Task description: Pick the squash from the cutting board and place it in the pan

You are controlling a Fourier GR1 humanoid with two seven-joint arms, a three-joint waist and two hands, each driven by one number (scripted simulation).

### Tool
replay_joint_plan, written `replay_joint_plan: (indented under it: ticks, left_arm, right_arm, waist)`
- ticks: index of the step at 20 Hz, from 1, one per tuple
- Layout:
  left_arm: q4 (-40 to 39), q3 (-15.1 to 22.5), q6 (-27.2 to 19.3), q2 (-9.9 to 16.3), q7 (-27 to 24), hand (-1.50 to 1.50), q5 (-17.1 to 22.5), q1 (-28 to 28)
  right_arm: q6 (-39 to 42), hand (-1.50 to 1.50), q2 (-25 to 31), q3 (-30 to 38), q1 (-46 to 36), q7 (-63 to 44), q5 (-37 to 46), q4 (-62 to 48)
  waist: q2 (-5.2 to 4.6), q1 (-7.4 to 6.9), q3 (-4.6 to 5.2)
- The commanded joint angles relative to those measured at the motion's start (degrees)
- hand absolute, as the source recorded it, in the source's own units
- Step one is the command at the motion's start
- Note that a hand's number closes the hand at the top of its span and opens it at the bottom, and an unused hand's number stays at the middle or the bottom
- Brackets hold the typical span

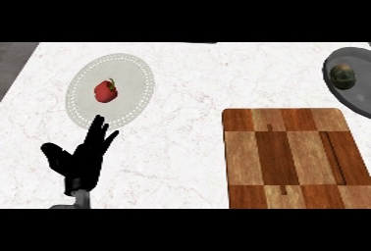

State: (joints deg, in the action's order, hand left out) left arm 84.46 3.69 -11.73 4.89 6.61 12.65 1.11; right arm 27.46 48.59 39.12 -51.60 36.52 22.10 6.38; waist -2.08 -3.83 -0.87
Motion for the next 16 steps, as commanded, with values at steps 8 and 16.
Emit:
replay_joint_plan:
  ticks: [8,16]
  left_arm:
    - [0.22,0.59,-0.78,-0.36,1.22,0.00,-0.58,1.71]
    - [-2.41,-0.11,-0.04,-0.49,-0.61,0.00,-0.42,1.83]
  right_arm:
    - [16.39,-1.50,3.94,-0.01,8.33,5.72,-1.50,2.10]
    - [15.58,-1.50,5.02,0.36,11.76,4.55,-3.13,3.99]
  waist:
    - [0.46,1.11,0.21]
    - [0.53,1.48,0.34]
